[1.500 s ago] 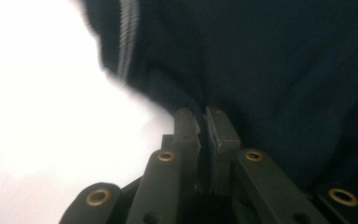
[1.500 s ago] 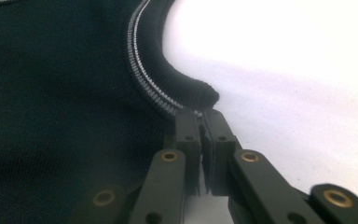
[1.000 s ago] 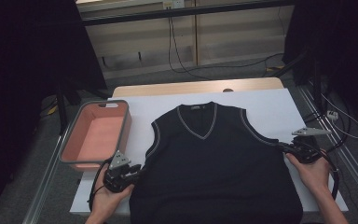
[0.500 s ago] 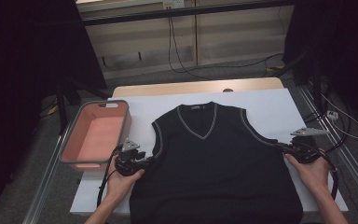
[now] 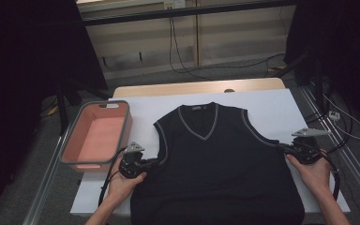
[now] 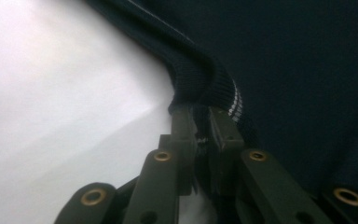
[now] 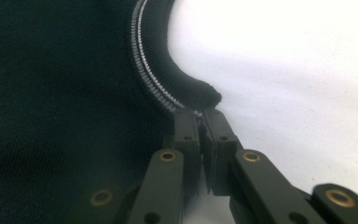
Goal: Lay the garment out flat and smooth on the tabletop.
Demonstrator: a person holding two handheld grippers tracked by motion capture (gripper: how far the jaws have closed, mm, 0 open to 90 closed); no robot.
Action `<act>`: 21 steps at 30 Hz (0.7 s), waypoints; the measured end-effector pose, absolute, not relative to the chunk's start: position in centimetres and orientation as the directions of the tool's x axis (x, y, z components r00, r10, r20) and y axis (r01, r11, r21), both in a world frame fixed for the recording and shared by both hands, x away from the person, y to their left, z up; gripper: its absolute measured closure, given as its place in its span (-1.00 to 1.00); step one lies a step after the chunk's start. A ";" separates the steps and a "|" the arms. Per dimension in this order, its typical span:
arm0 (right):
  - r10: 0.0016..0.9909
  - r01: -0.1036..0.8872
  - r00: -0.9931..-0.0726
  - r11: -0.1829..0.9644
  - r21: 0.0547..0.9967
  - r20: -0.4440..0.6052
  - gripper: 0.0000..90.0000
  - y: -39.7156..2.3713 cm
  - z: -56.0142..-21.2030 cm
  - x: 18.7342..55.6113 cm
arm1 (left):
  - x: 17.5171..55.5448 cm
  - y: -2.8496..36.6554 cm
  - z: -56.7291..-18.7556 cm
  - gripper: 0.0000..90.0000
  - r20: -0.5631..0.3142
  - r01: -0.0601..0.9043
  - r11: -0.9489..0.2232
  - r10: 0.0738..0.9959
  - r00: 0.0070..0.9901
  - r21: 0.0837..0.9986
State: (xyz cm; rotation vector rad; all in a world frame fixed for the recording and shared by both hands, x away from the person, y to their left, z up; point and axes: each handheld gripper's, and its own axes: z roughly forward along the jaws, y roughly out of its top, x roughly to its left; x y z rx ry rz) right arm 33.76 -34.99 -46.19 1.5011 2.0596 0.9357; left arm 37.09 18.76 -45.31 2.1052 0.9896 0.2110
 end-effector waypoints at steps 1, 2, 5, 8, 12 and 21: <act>0.944 0.658 -0.327 0.189 0.729 0.050 0.90 -35.0 -46.2 33.8 | 37.0 19.0 -45.0 0.84 -0.160 0.577 -0.388 0.715 0.680 0.719; 0.944 0.659 -0.327 0.188 0.729 0.052 0.90 -35.0 -46.2 33.8 | 37.0 19.3 -44.7 0.84 -0.160 0.576 -0.386 0.715 0.681 0.721; 0.943 0.658 -0.329 0.186 0.730 0.056 0.89 -35.1 -46.2 33.7 | 36.8 20.2 -44.1 0.84 -0.150 0.579 -0.359 0.745 0.650 0.732; 0.942 0.654 -0.328 0.176 0.736 0.067 0.89 -35.2 -46.1 33.7 | 36.3 20.9 -43.3 0.85 -0.119 0.560 -0.349 0.763 0.635 0.751; 0.944 0.643 -0.324 0.166 0.748 0.069 0.91 -35.4 -45.6 33.5 | 35.9 21.2 -42.4 0.85 -0.078 0.526 -0.333 0.786 0.613 0.782; 0.964 0.639 -0.259 0.124 0.759 0.061 0.92 -37.8 -45.1 32.6 | 36.8 20.7 -42.9 0.85 -0.043 0.532 -0.334 0.817 0.576 0.778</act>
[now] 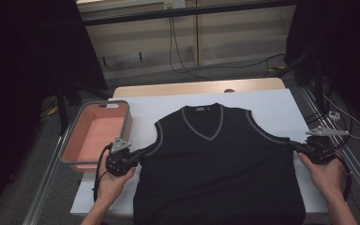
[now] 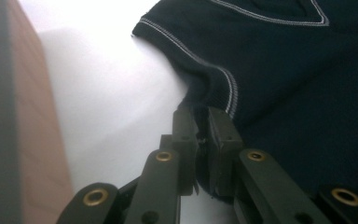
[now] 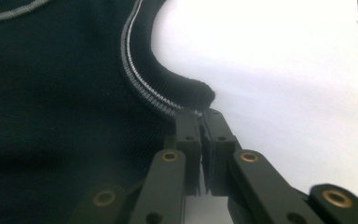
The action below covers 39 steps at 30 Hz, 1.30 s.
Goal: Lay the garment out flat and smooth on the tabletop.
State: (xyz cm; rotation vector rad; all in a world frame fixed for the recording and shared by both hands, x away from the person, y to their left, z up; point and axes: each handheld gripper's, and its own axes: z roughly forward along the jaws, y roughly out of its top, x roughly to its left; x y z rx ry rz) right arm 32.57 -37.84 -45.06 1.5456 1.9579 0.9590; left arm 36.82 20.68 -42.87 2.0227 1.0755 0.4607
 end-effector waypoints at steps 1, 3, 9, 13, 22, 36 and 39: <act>0.964 0.639 -0.256 0.111 0.761 0.075 0.92 -38.2 -45.1 32.5 | 37.0 20.6 -43.0 0.85 -0.039 0.535 -0.337 0.819 0.573 0.774; 0.964 0.647 -0.255 0.112 0.754 0.076 0.92 -38.3 -45.4 32.4 | 37.4 20.4 -43.2 0.84 -0.037 0.542 -0.331 0.828 0.560 0.773; 0.960 0.665 -0.261 0.104 0.739 0.100 0.64 -37.9 -45.7 32.6 | 37.3 20.5 -43.2 0.51 -0.058 0.549 -0.309 0.833 0.550 0.777; 0.957 0.634 -0.273 0.100 0.767 0.101 0.34 -37.8 -45.1 32.2 | 35.6 20.3 -42.5 0.37 -0.045 0.493 -0.328 0.796 0.604 0.806; 0.895 0.596 -0.438 0.217 0.773 0.086 0.29 -32.4 -44.2 30.9 | 33.7 17.7 -43.7 0.04 -0.020 0.461 -0.478 0.677 0.735 0.747; 0.753 0.549 -0.655 0.420 0.723 0.061 0.27 -24.9 -45.1 28.1 | 30.7 13.3 -45.2 0.16 -0.031 0.376 -0.623 0.492 0.870 0.686; 0.752 0.558 -0.658 0.447 0.699 0.043 0.19 -24.8 -45.6 28.1 | 30.5 12.9 -45.6 0.12 -0.032 0.375 -0.632 0.484 0.874 0.678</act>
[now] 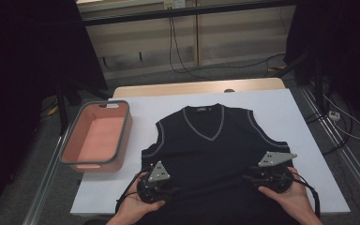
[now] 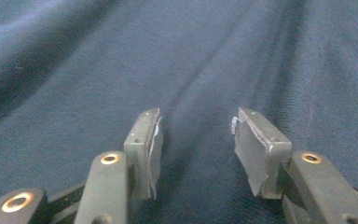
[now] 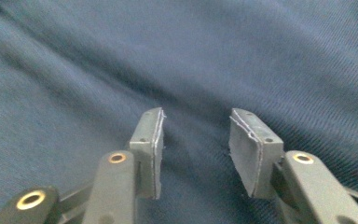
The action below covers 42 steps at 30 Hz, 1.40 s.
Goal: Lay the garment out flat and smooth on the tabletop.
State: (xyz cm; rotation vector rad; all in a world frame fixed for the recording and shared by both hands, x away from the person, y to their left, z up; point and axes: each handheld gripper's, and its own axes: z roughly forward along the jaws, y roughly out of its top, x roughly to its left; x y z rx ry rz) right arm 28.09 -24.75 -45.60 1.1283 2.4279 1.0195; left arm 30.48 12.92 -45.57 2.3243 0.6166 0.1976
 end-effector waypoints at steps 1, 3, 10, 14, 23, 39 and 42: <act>0.751 0.562 -0.660 0.463 0.686 0.033 0.14 -24.7 -45.9 28.2 | 30.5 12.9 -45.7 0.09 -0.026 0.371 -0.639 0.481 0.876 0.674; 0.746 0.552 -0.666 0.475 0.685 0.019 0.11 -24.5 -46.1 28.1 | 30.5 12.9 -45.9 0.07 -0.023 0.370 -0.629 0.489 0.872 0.684; 0.721 0.548 -0.691 0.483 0.683 0.044 0.89 -24.3 -46.1 28.3 | 30.4 12.7 -45.8 0.32 -0.023 0.387 -0.622 0.510 0.860 0.680; 0.717 0.547 -0.696 0.495 0.676 0.039 0.97 -23.9 -46.0 28.1 | 31.1 13.2 -45.7 0.93 -0.070 0.418 -0.611 0.510 0.857 0.672; 0.703 0.542 -0.711 0.512 0.666 0.039 0.98 -23.6 -45.8 25.9 | 30.6 13.8 -45.5 0.98 -0.070 0.417 -0.615 0.506 0.860 0.669; 0.693 0.532 -0.720 0.509 0.676 0.045 0.98 -22.6 -45.8 22.6 | 28.2 15.6 -45.2 1.00 -0.082 0.422 -0.631 0.494 0.866 0.651; 0.686 0.534 -0.725 0.507 0.677 0.058 0.98 -22.8 -45.8 22.8 | 27.8 15.6 -45.2 1.00 -0.069 0.407 -0.641 0.483 0.873 0.651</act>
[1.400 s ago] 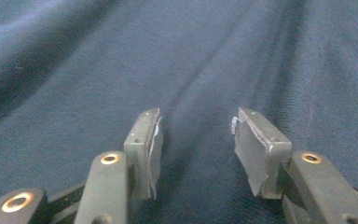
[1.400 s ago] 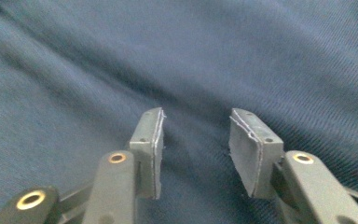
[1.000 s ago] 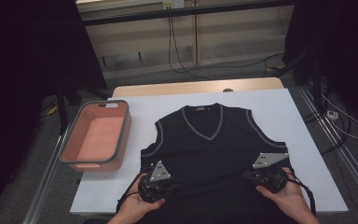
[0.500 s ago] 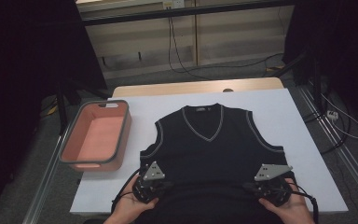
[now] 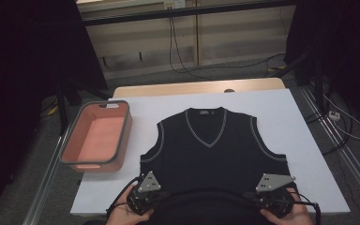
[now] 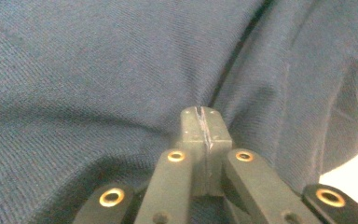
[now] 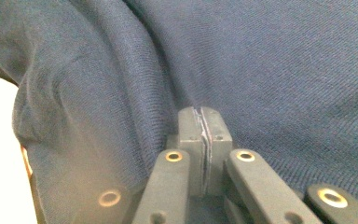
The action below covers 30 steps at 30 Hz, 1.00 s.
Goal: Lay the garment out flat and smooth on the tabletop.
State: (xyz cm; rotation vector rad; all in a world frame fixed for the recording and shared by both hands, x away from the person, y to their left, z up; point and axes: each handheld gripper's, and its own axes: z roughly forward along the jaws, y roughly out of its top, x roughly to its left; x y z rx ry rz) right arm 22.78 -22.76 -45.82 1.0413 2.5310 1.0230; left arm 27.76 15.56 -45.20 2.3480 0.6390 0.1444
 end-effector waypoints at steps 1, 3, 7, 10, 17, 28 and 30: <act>0.684 0.531 -0.727 0.511 0.676 0.055 0.98 -22.8 -45.8 22.7 | 27.7 15.6 -45.2 1.00 -0.067 0.404 -0.648 0.479 0.875 0.646; 0.682 0.529 -0.730 0.514 0.675 0.054 0.98 -22.7 -45.8 22.7 | 27.4 15.7 -45.2 1.00 -0.076 0.402 -0.645 0.472 0.878 0.650; 0.676 0.535 -0.733 0.514 0.670 0.067 0.97 -22.8 -45.7 22.4 | 26.5 16.1 -45.1 1.00 -0.093 0.403 -0.643 0.460 0.883 0.651; 0.668 0.537 -0.740 0.518 0.666 0.077 0.97 -22.7 -45.6 21.8 | 25.5 16.4 -45.1 1.00 -0.108 0.403 -0.644 0.446 0.888 0.651; 0.648 0.517 -0.758 0.526 0.675 0.075 0.69 -22.8 -45.4 21.4 | 25.8 17.0 -44.7 0.98 -0.103 0.399 -0.603 0.464 0.880 0.691; 0.729 0.494 -0.682 0.404 0.770 0.055 0.07 -23.9 -45.1 23.9 | 28.8 18.1 -44.3 -0.02 -0.056 0.416 -0.499 0.587 0.808 0.761; 0.740 0.498 -0.670 0.393 0.773 0.056 -0.04 -24.1 -45.2 24.1 | 29.4 18.4 -44.5 -0.22 -0.055 0.431 -0.476 0.620 0.782 0.766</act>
